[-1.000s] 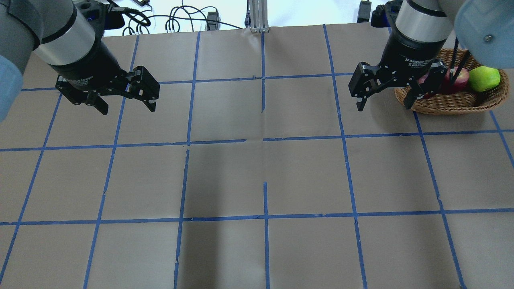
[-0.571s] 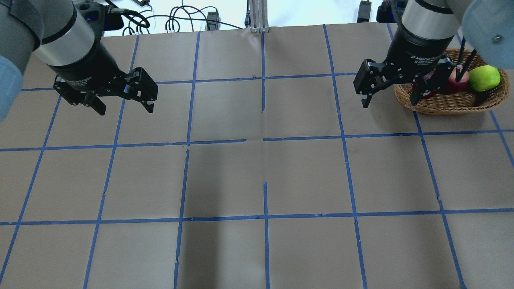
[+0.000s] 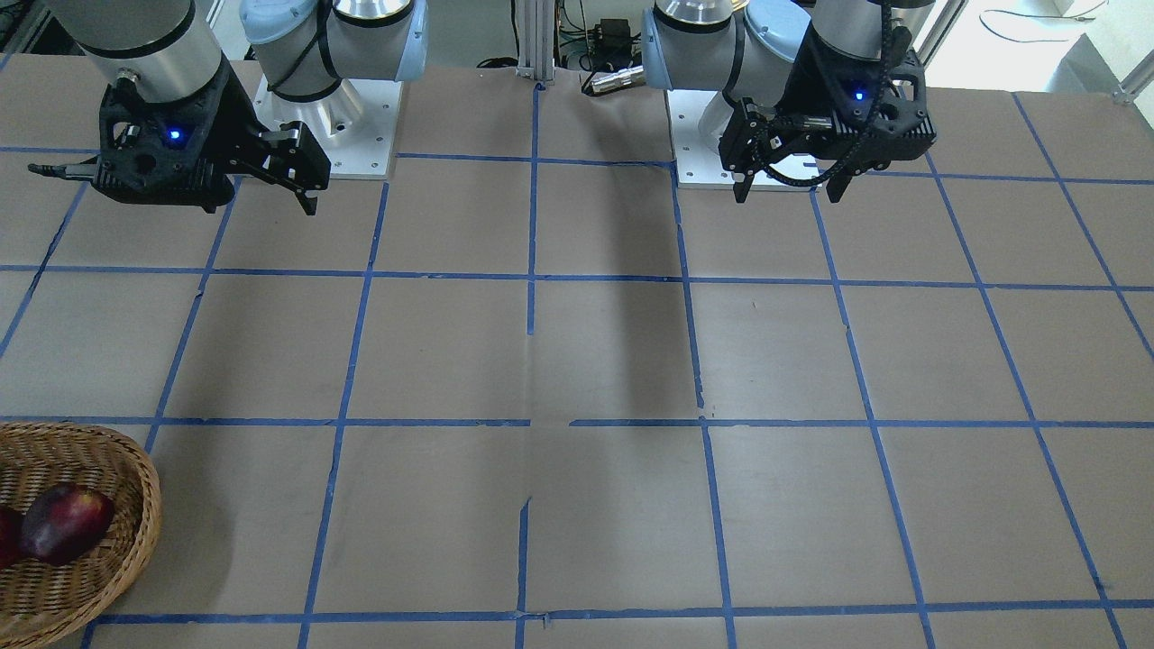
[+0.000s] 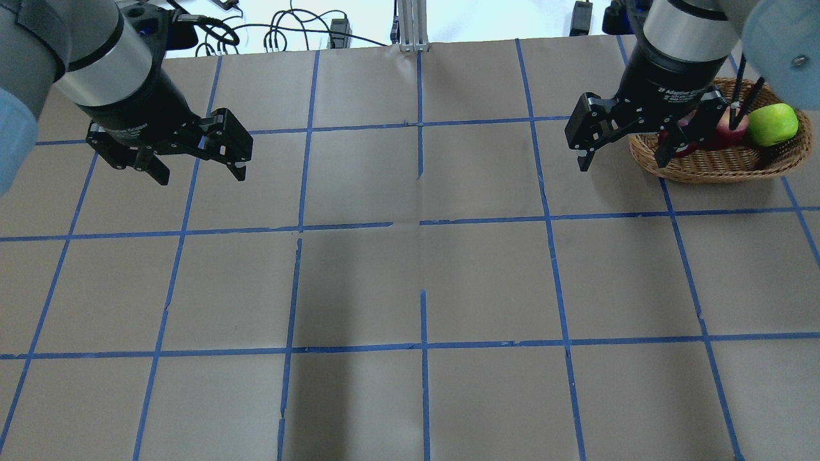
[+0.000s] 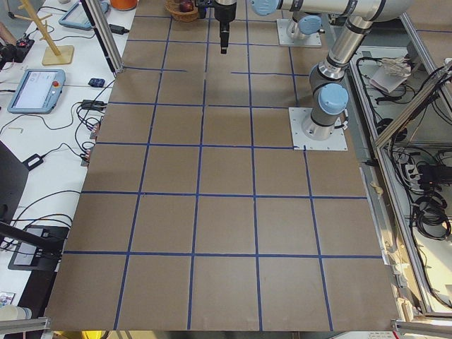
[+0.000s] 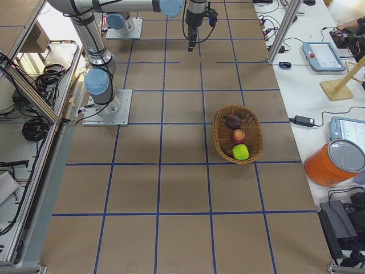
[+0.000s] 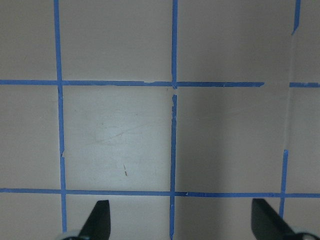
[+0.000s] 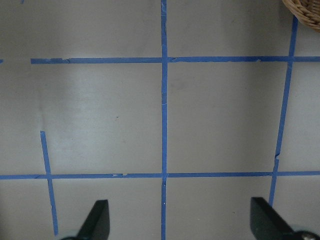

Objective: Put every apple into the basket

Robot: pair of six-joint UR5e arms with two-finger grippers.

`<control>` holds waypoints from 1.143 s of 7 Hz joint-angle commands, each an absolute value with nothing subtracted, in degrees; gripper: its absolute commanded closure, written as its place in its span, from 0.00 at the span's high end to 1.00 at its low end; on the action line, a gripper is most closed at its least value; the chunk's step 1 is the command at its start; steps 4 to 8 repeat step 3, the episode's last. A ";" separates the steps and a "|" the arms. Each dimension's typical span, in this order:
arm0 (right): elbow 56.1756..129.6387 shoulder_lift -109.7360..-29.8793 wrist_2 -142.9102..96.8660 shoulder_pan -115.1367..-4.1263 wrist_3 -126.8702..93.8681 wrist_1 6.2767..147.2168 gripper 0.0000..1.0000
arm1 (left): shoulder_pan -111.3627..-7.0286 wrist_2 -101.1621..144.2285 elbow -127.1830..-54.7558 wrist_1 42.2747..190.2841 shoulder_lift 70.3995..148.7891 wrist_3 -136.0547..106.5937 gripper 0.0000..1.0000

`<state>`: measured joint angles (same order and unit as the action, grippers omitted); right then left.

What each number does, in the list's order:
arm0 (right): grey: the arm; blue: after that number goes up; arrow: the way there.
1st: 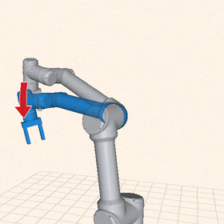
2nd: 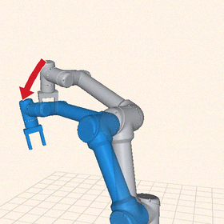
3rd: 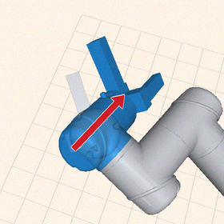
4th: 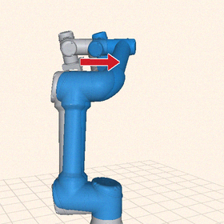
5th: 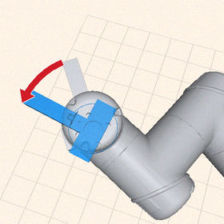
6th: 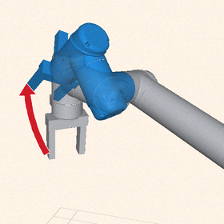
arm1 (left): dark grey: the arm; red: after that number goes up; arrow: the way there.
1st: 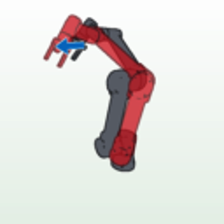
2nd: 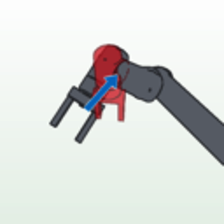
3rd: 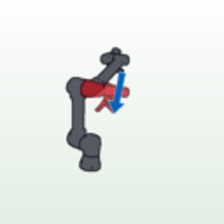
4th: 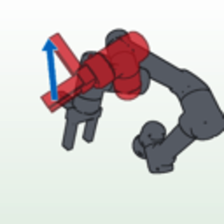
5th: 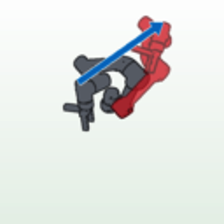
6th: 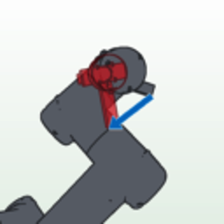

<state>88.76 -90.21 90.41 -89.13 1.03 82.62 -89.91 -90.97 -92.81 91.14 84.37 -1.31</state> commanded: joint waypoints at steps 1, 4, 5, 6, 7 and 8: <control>88.86 -90.18 90.35 -89.12 1.05 82.53 1.00 | -89.91 -90.97 -92.81 91.14 84.37 -1.32 1.00; 89.03 -90.18 90.35 -89.12 1.05 82.27 1.00 | -89.83 -90.97 -92.81 91.14 84.37 -1.32 1.00; 89.03 -90.18 90.35 -89.12 1.05 82.27 1.00 | -89.83 -90.97 -92.81 91.14 84.37 -1.32 1.00; 89.03 -90.18 90.35 -89.12 1.05 82.27 1.00 | -89.83 -90.97 -92.81 91.14 84.37 -1.32 1.00; 89.03 -90.18 90.35 -89.12 1.05 82.27 1.00 | -89.83 -90.97 -92.81 91.14 84.37 -1.32 1.00; 89.03 -90.18 90.35 -89.12 1.05 82.27 1.00 | -89.83 -90.97 -92.81 91.14 84.37 -1.32 1.00</control>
